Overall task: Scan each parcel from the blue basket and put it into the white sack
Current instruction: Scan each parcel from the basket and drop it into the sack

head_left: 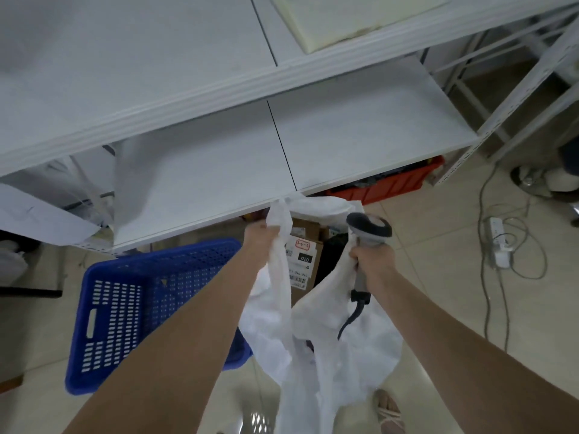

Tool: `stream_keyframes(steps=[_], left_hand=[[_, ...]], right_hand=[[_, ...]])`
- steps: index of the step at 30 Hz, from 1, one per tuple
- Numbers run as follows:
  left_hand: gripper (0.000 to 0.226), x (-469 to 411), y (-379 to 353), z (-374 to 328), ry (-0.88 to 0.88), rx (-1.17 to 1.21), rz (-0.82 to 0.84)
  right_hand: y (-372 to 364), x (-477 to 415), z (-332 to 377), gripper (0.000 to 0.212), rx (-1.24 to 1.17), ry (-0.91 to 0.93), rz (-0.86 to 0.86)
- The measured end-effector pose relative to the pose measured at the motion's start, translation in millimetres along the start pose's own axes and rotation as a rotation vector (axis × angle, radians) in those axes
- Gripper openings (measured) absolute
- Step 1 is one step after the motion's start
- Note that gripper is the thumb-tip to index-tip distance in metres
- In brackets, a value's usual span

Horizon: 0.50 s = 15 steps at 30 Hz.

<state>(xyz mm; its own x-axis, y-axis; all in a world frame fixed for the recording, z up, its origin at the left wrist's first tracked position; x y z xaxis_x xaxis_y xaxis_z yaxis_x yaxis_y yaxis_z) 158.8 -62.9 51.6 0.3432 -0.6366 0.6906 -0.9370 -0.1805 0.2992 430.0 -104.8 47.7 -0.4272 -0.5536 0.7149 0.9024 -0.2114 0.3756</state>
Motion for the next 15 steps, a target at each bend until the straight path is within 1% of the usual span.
stream_keyframes(steps=[1,3,5,7,9,10,12,13,15], left_hand=[[0.015,6.3,12.7,-26.9,-0.115,-0.037,-0.063],[0.028,25.6,37.6,-74.0,-0.301,-0.114,-0.132],[0.033,44.9,65.0,-101.4,-0.409,-0.126,-0.19],[0.036,63.9,81.2,-112.8,-0.472,-0.116,-0.229],[0.037,81.2,76.2,-110.0,-0.488,-0.197,-0.227],[0.037,89.0,67.0,-104.4,-0.477,-0.295,-0.208],[0.034,102.8,48.3,-92.6,-0.472,-0.454,-0.177],[0.033,108.3,42.8,-89.8,-0.479,-0.464,-0.176],[0.03,114.4,36.1,-80.5,-0.451,-0.398,-0.163]], right_hand=[[2.0,6.1,18.7,0.025,0.024,0.092,0.0],[5.0,27.6,66.1,0.032,0.04,0.282,0.031],[15.6,53.2,102.8,0.034,-0.069,0.413,0.081],[28.4,70.4,116.8,0.028,-0.129,0.487,0.135],[35.8,77.0,110.0,0.022,-0.1,0.498,0.189],[38.1,79.5,100.8,0.022,-0.05,0.471,0.212],[44.1,85.0,81.3,0.032,0.026,0.409,0.236],[45.9,86.8,72.9,0.033,0.023,0.391,0.242],[44.1,96.1,62.6,0.026,-0.026,0.365,0.278]])
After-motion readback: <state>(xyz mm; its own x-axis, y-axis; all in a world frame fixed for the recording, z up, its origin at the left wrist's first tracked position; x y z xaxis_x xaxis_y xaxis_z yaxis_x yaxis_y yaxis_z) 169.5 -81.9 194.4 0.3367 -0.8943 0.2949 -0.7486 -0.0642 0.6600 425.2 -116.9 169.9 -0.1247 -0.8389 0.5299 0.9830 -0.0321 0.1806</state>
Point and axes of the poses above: each hand's wrist, its own x-axis away from the middle knuckle, its own y-axis out of the back of the hand, z = x × y, the point moved 10 cm from there along -x, towards the middle knuckle, and after that the axes turned 1 degree about -z, right-handed, at the moved point
